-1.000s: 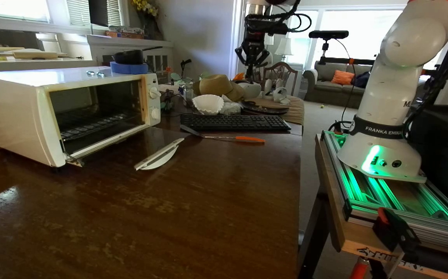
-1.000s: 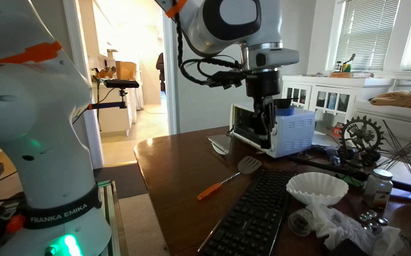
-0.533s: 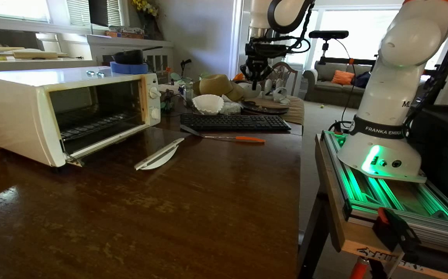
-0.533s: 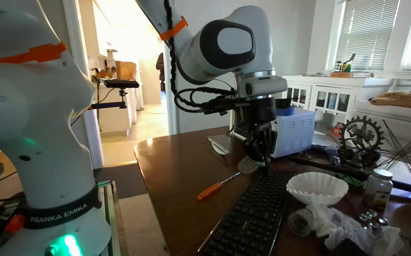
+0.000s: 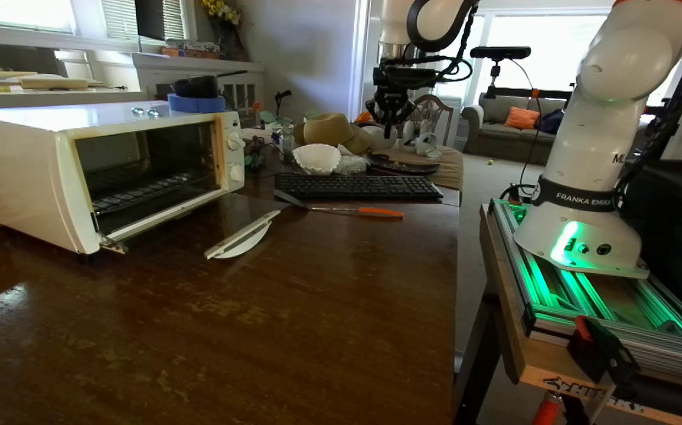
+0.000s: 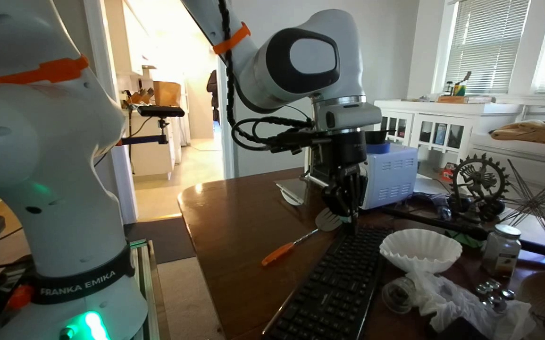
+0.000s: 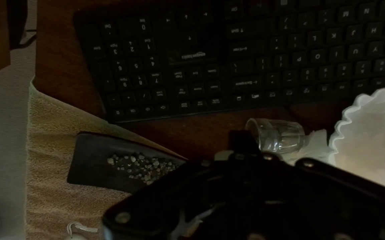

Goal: Press a button on the keyboard

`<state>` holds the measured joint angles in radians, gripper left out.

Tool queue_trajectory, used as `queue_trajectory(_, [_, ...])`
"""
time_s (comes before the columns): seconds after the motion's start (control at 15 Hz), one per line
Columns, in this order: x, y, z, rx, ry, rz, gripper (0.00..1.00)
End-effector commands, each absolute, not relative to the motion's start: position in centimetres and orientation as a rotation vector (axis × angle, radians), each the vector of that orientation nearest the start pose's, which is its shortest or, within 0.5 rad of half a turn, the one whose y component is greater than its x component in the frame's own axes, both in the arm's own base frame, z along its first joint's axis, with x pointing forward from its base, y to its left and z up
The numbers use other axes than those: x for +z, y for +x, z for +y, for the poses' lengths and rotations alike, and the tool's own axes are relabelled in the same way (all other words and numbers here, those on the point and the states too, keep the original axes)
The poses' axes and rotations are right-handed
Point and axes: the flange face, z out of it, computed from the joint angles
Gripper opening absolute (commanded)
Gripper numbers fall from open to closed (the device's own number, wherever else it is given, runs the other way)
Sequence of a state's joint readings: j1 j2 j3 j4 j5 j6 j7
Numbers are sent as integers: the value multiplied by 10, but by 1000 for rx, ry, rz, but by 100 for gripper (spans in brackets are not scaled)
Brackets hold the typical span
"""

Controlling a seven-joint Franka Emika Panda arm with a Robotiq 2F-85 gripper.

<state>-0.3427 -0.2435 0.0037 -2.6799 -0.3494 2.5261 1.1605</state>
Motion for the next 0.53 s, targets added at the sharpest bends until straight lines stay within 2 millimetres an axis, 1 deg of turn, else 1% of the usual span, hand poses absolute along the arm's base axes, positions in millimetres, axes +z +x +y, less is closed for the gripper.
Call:
queue_trajectory(0.0, [312,397,-136,-239,-2723,1837,0])
queue_trajectory(0.07, [308,398,-136,-213,-2743,1809,0])
queue_trajectory(0.47, [283,415,-140,-301,-2754,1764,0])
